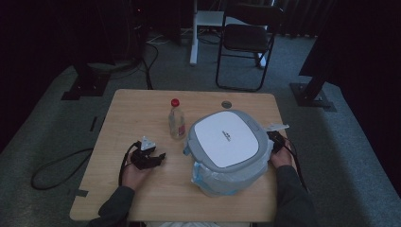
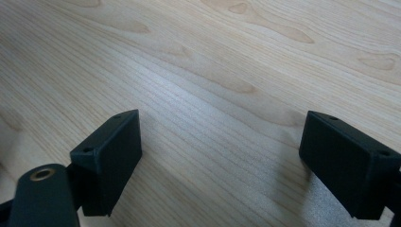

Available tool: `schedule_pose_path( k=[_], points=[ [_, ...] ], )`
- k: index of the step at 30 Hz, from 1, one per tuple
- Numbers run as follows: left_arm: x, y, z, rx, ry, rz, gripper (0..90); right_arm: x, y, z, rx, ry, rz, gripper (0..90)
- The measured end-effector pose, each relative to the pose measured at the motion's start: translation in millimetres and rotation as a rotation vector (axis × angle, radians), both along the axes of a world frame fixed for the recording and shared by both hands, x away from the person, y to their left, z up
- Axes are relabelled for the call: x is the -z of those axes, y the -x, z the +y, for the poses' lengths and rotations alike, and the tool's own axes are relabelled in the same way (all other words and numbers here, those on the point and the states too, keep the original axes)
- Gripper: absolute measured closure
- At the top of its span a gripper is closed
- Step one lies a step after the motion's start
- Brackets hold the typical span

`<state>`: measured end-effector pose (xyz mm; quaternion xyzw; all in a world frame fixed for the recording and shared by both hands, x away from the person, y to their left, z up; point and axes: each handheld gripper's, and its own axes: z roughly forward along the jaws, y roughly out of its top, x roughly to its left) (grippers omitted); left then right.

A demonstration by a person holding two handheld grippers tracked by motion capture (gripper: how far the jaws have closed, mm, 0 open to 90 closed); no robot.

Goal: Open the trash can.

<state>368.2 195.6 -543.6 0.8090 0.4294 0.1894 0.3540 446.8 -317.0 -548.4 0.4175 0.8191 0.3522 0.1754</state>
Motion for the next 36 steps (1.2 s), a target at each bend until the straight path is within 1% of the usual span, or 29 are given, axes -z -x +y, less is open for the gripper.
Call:
schedule_pose_path(
  k=[4,7,11,17,20,21,24,27,29,30,34,36],
  points=[
    [-0.1,0.4,-0.5,0.001,-0.006,0.000,42.4,-0.1,0.1,0.0,0.000,-0.001,0.001,13.2],
    [-0.1,0.8,-1.2,-0.005,-0.008,-0.001,41.9,-0.1,0.5,0.7,-0.023,0.000,-0.001,13.3],
    [-0.2,0.9,-1.6,-0.011,-0.010,0.000,41.1,-0.1,0.6,0.7,-0.025,0.001,0.000,13.4],
    [-0.2,0.6,-1.3,-0.018,0.001,0.005,40.0,-0.2,0.6,0.5,-0.024,0.000,-0.003,14.6],
    [-0.2,0.7,-1.3,-0.021,0.004,0.006,39.8,-0.6,2.5,0.1,-0.027,-0.010,-0.011,22.0],
    [-0.2,0.7,-1.3,-0.021,0.004,0.006,39.7,-0.6,2.5,0.1,-0.027,-0.010,-0.011,22.0],
    [0.0,1.1,-2.4,-0.021,-0.003,0.003,39.7,-0.8,3.9,-0.7,-0.015,-0.010,-0.017,25.1],
    [0.0,1.1,-2.5,-0.021,-0.003,0.003,39.5,-2.6,4.3,-2.8,0.008,-0.016,-0.011,32.0],
    [0.0,1.1,-2.5,-0.021,-0.003,0.003,39.5,-4.0,5.4,-3.6,0.017,-0.029,-0.002,33.0],
    [0.0,1.2,-2.6,-0.021,-0.002,0.002,39.5,-5.0,6.6,-3.2,0.016,-0.025,-0.002,33.3],
    [0.0,1.3,-2.9,-0.021,-0.005,0.001,39.5,-10.3,12.8,-1.2,0.006,-0.011,-0.024,36.9],
    [0.1,1.3,-3.0,-0.022,-0.005,0.000,39.5,-13.1,15.9,-1.8,0.000,-0.020,-0.032,38.5]
  ],
)
